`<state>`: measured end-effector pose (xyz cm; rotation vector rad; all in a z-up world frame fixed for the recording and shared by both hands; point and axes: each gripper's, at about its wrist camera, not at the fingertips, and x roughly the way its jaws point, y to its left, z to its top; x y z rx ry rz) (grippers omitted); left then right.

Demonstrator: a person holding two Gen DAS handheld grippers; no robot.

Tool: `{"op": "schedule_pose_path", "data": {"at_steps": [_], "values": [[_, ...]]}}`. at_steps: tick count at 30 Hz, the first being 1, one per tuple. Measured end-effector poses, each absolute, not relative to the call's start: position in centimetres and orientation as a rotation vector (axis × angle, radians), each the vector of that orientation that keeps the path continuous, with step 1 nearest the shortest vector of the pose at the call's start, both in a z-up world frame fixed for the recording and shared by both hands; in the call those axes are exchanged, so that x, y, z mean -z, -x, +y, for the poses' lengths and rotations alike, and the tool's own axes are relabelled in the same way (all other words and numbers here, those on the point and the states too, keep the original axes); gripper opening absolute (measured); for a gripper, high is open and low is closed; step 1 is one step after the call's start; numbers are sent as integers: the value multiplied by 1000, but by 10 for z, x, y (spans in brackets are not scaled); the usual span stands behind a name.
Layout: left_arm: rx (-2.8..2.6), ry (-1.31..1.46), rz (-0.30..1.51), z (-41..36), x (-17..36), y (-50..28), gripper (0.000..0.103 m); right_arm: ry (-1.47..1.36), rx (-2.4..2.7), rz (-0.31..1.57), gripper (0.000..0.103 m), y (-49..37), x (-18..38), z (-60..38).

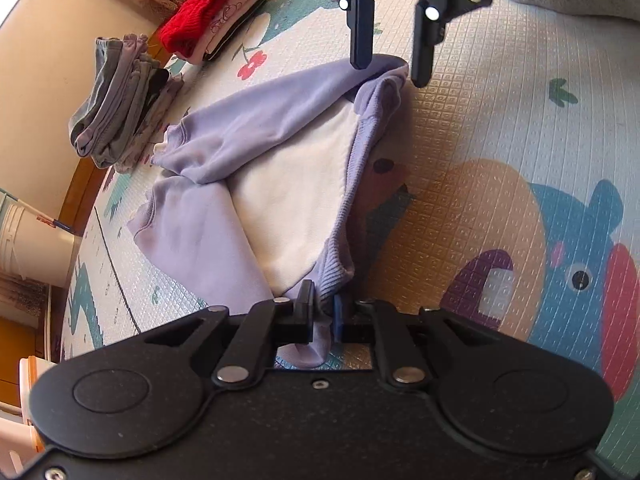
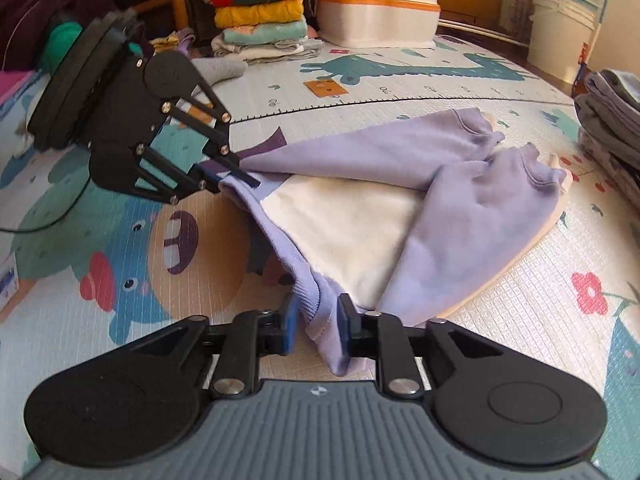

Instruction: Fold clothes

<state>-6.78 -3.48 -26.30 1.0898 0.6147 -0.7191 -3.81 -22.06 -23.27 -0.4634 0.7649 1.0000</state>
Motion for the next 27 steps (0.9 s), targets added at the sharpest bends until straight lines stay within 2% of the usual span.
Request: {"op": "schedule_pose_path", "data": {"at_steps": [2, 5, 8, 10, 11, 12, 20, 27], "values": [[716, -1076, 619, -34, 259, 66, 8, 603, -997, 724, 45, 51, 240, -209], [720, -1083, 612, -32, 256, 68, 8, 809, -975, 656, 44, 69, 253, -190], [731, -1107, 609, -31, 256, 69, 8, 867, -941, 609, 42, 69, 258, -180], [754, -1129, 619, -32, 257, 71, 7, 927, -921, 585, 36, 67, 262, -173], [772, -1139, 626, -32, 255, 73, 7, 934, -926, 607, 16, 65, 264, -171], [797, -1147, 637, -32, 253, 75, 7, 917, -939, 623, 11, 65, 261, -173], [1078, -1092, 783, -25, 195, 75, 7, 667, -1094, 795, 11, 64, 205, -198], [1118, -965, 861, -16, 122, -5, 7, 498, -1138, 887, 11, 11, 129, -214]]}}
